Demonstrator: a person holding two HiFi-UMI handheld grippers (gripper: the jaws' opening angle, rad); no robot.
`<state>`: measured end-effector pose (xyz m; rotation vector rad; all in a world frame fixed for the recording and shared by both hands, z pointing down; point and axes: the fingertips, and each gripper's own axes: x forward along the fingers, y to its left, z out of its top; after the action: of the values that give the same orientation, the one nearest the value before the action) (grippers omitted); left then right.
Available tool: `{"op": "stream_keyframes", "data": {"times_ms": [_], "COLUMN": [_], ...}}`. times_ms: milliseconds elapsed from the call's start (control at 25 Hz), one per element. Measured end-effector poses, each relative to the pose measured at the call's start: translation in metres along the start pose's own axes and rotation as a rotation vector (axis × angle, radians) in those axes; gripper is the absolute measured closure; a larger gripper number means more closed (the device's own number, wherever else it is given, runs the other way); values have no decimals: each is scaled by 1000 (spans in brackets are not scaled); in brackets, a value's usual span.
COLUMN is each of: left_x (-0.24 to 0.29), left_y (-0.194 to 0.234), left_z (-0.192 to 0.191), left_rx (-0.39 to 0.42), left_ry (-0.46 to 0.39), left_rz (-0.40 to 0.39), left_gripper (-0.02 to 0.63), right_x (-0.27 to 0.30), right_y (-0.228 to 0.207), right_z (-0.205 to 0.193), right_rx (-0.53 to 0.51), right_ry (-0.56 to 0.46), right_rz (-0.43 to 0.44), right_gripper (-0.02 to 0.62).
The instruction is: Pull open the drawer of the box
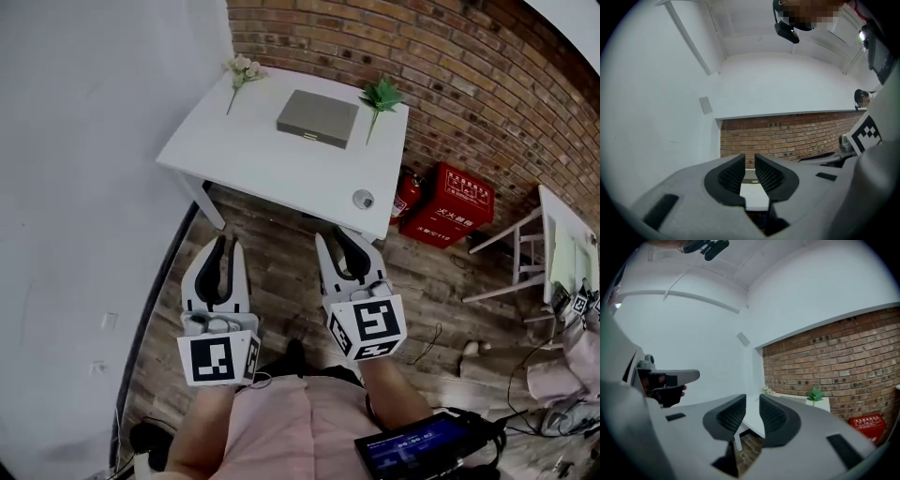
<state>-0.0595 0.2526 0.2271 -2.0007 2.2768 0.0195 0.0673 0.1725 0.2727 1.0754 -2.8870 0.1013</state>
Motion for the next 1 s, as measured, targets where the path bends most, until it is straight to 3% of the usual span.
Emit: {"op": "stream_keyframes", "data": {"times_ms": [520, 1000], "left_x": [56, 157], "left_y": [20, 25], "left_z": [-26, -62], "left_rx": [-14, -3], "left_ry": [32, 94], "left_rz": [-66, -116], "left_gripper": [552, 555], "right_x": [55, 133], "right_y": [-14, -78], "right_z": [-12, -34], "right_rx": [2, 54], "right_ry": [34, 82], "right_rz": [-47, -88], "right_gripper": [508, 509]}}
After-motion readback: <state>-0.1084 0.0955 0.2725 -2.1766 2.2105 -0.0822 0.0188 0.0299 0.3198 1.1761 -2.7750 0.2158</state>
